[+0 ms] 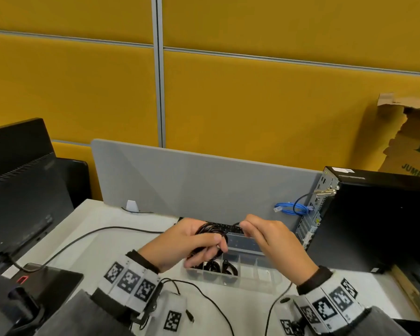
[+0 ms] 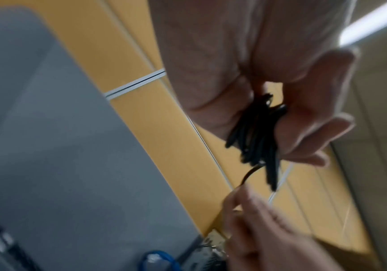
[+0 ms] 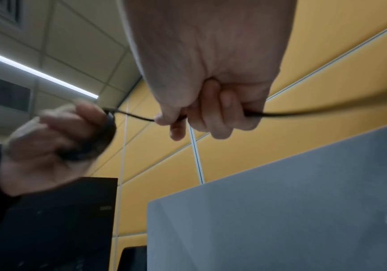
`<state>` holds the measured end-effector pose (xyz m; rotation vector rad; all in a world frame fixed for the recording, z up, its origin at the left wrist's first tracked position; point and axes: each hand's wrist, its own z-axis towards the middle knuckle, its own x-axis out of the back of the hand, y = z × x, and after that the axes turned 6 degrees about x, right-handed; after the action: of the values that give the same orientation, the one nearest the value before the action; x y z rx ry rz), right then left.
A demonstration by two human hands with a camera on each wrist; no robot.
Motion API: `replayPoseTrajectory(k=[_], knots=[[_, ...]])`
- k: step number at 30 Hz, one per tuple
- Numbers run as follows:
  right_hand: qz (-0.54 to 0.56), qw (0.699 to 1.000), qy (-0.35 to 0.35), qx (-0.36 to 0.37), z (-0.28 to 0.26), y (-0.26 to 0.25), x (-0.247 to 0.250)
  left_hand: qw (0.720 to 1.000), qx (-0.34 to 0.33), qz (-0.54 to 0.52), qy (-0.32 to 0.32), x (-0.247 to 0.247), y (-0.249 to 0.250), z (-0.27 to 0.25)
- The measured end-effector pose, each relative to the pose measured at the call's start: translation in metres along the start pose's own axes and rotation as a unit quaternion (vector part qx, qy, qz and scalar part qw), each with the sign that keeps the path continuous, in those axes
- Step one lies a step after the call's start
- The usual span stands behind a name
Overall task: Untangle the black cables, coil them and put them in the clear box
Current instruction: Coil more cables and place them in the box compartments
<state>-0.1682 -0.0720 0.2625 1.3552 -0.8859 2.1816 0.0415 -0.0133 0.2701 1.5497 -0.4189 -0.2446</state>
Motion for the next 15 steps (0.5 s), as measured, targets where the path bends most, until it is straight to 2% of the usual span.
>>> replayPoseTrajectory(k=[2, 4, 6, 8, 10, 12, 13, 15], knots=[[0.006, 0.999, -0.047, -0.022, -0.002, 0.003, -0.006, 0.990, -0.026, -0.139, 0.021, -0.001, 0.005, -0.002], [0.047, 0.991, -0.128, -0.018, -0.006, -0.001, -0.016, 0.956, -0.040, -0.271, 0.102, -0.007, 0.006, 0.005], [0.104, 0.975, -0.195, 0.008, -0.011, -0.020, -0.025, 0.932, -0.062, -0.318, 0.162, -0.013, 0.001, 0.015], [0.136, 0.964, -0.224, 0.048, -0.015, -0.039, -0.027, 0.952, -0.073, -0.216, 0.205, -0.019, -0.011, 0.022], [0.142, 0.965, -0.210, 0.069, -0.015, -0.047, -0.019, 0.972, -0.063, 0.002, 0.227, -0.021, -0.022, 0.020], [0.120, 0.977, -0.163, 0.067, -0.009, -0.039, -0.008, 0.963, -0.037, 0.168, 0.206, -0.017, -0.031, 0.017], [0.107, 0.983, -0.133, 0.063, -0.006, -0.033, -0.002, 0.961, -0.024, 0.206, 0.182, -0.015, -0.033, 0.016], [0.091, 0.993, -0.067, 0.047, -0.002, -0.018, 0.005, 0.975, -0.015, 0.194, 0.108, -0.013, -0.032, 0.012]])
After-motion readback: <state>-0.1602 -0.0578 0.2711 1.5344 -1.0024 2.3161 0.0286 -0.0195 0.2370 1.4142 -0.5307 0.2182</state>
